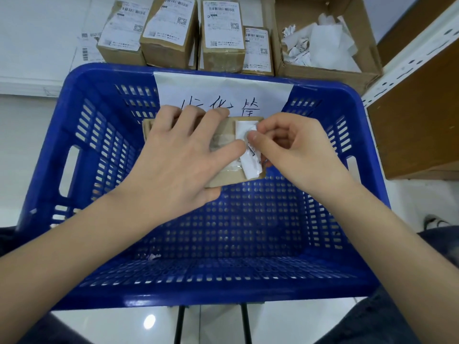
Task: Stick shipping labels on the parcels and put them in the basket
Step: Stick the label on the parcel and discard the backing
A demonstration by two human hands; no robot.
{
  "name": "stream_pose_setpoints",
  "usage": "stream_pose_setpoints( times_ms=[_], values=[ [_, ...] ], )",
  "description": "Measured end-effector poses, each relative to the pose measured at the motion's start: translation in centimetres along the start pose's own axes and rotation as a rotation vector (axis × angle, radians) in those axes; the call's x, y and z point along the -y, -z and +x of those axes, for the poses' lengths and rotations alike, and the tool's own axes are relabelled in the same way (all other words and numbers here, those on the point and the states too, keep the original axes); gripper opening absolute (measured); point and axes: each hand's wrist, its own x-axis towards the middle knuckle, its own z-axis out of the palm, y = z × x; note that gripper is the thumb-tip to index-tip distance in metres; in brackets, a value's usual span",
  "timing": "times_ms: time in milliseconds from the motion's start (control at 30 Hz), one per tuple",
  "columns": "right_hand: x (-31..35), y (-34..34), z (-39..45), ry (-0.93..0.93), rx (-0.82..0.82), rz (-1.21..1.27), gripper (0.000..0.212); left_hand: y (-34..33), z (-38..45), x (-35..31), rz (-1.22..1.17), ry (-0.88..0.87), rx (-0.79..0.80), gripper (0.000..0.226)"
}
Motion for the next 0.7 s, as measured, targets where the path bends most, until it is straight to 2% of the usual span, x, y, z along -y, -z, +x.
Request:
stream_pose_setpoints(
  times_ms=[200,400,533,600,700],
  values=[
    [-0.51,-0.56,-0.12,0.029,-0.04,-0.089,0.02,-0.12,-0.07,-0.13,0.005,-0.001,0.024,0.069],
    [-0.32,-0.45,-0.04,-0.03,0.076,-0.032,0.015,-0.46,0.18,0.36,-0.008,0.04,0.043,0.073],
    [-0.42,0.1,0.07,-0.121,0.125,0.059,0.024,-0.65,0.38,0.57,-0.042,0.069,0.059,0.065],
    [-0.5,-0.06,-0.02,-0.137,0.093,0.067,0.018,-0.72,0.42,0.64,-0.043,0.072,0.05,0.057],
    [-0.75,-0.74,-0.2,-0.097,0.001,0.016,0.01,-0.8,0.48,0.7,-0.044,0.072,0.035,0.056]
  ],
)
